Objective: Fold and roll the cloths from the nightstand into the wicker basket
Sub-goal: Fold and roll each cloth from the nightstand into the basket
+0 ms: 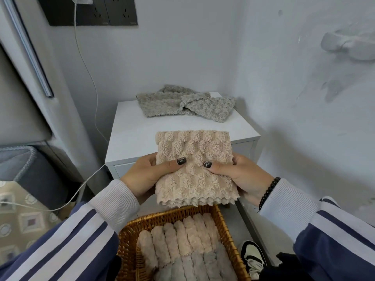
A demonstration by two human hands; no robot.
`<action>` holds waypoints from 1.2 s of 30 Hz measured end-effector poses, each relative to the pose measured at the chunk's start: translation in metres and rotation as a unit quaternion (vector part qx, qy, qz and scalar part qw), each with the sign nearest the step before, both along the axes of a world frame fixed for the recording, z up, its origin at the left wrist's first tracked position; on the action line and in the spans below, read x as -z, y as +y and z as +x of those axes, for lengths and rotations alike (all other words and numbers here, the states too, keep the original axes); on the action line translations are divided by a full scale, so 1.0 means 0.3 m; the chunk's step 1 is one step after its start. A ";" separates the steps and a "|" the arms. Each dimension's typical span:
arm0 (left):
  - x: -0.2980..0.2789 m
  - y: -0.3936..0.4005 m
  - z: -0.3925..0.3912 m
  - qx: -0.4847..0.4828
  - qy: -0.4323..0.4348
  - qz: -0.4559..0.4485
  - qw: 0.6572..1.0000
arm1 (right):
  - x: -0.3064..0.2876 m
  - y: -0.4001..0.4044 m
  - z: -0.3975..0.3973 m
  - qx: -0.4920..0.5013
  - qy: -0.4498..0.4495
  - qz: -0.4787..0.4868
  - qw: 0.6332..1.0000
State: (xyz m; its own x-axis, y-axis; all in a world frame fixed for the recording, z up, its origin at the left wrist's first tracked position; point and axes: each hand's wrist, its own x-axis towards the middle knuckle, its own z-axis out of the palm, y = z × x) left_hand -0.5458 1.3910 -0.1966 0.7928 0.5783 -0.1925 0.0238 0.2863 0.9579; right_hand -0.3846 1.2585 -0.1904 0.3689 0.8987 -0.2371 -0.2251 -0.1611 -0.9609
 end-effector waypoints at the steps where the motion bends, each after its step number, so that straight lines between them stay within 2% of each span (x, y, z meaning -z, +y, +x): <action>1: -0.001 0.003 0.000 0.004 0.004 -0.010 1.000 | -0.002 -0.003 0.006 0.002 0.009 0.001 1.000; 6: 0.011 0.032 -0.012 0.045 -0.019 -0.002 0.999 | -0.019 -0.016 0.038 0.001 0.112 0.024 0.993; 12: 0.010 0.055 -0.015 0.054 -0.144 -0.080 0.985 | -0.044 -0.012 0.058 -0.041 0.218 0.089 0.971; 19: -0.007 0.048 -0.023 0.084 -0.206 -0.075 0.972 | -0.052 -0.001 0.079 -0.036 0.245 0.156 0.956; 23: -0.035 0.033 -0.025 0.050 -0.199 -0.075 0.976 | -0.086 -0.012 0.055 -0.009 0.246 0.148 0.958; 26: -0.051 0.020 -0.026 0.009 -0.177 -0.079 0.981 | -0.066 -0.006 0.069 -0.040 0.252 0.141 0.957; 29: -0.043 0.033 -0.037 -0.005 -0.154 -0.101 0.983 | -0.053 -0.005 0.075 -0.030 0.182 0.103 0.977; 31: -0.033 0.040 -0.044 0.000 -0.113 -0.096 0.989 | -0.052 -0.007 0.064 -0.017 0.082 0.066 0.994; 34: -0.008 0.041 -0.047 0.023 -0.039 -0.025 0.999 | -0.032 0.002 0.041 -0.035 -0.085 0.027 0.995; 36: 0.021 0.044 -0.048 0.026 -0.013 0.037 0.999 | -0.016 0.008 0.031 -0.040 -0.148 0.014 0.988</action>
